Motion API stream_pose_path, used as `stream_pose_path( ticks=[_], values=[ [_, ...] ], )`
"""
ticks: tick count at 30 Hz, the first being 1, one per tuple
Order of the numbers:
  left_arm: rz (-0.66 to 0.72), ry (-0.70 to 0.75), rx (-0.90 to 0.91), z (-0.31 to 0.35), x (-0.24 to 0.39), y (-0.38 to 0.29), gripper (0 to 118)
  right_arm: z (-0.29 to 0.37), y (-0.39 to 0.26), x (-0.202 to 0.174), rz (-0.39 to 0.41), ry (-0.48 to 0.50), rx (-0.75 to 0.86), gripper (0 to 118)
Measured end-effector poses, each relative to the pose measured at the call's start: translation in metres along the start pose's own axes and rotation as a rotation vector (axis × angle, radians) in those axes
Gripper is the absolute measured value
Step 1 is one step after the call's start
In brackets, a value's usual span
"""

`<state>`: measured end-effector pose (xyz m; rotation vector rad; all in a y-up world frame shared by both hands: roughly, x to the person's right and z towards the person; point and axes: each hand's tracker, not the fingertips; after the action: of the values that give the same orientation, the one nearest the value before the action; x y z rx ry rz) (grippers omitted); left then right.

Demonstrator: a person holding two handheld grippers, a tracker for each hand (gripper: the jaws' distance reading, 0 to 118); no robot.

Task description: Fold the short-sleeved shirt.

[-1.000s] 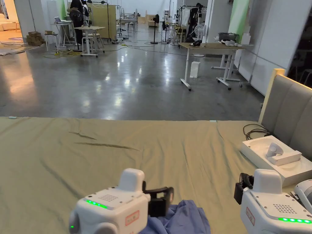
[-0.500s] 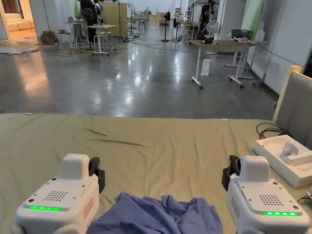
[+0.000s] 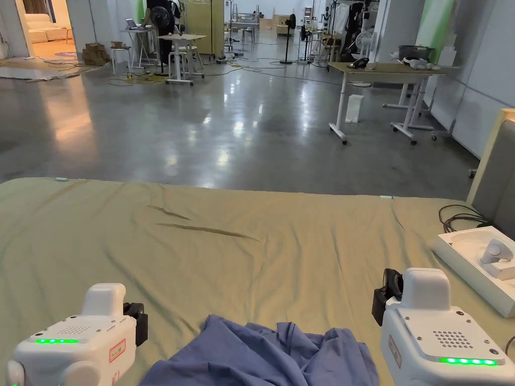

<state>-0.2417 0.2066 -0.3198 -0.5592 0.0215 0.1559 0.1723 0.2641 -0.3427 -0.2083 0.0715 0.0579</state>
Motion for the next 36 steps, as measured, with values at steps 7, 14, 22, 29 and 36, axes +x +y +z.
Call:
stream_pose_path(
  ticks=[7, 14, 22, 29, 36],
  values=[
    [0.068, -0.033, -0.184, -0.08, -0.015, 0.007, 12, -0.01, -0.01, 0.0, 0.014, -0.001, -0.045, 0],
    [0.115, -0.129, -0.335, -0.153, -0.006, 0.014, 69, -0.027, -0.021, 0.006, 0.027, -0.007, -0.09, 0],
    [-0.047, -0.073, -0.616, -0.217, 0.014, -0.039, 71, -0.043, -0.037, 0.019, 0.04, -0.032, -0.15, 0],
    [-0.232, -0.007, -0.527, -0.199, 0.052, -0.052, 24, -0.056, -0.047, 0.026, 0.036, -0.046, -0.203, 0],
    [-0.24, -0.057, -0.507, -0.187, 0.048, -0.047, 4, -0.081, -0.057, 0.026, 0.051, -0.041, -0.283, 0]
  ],
)
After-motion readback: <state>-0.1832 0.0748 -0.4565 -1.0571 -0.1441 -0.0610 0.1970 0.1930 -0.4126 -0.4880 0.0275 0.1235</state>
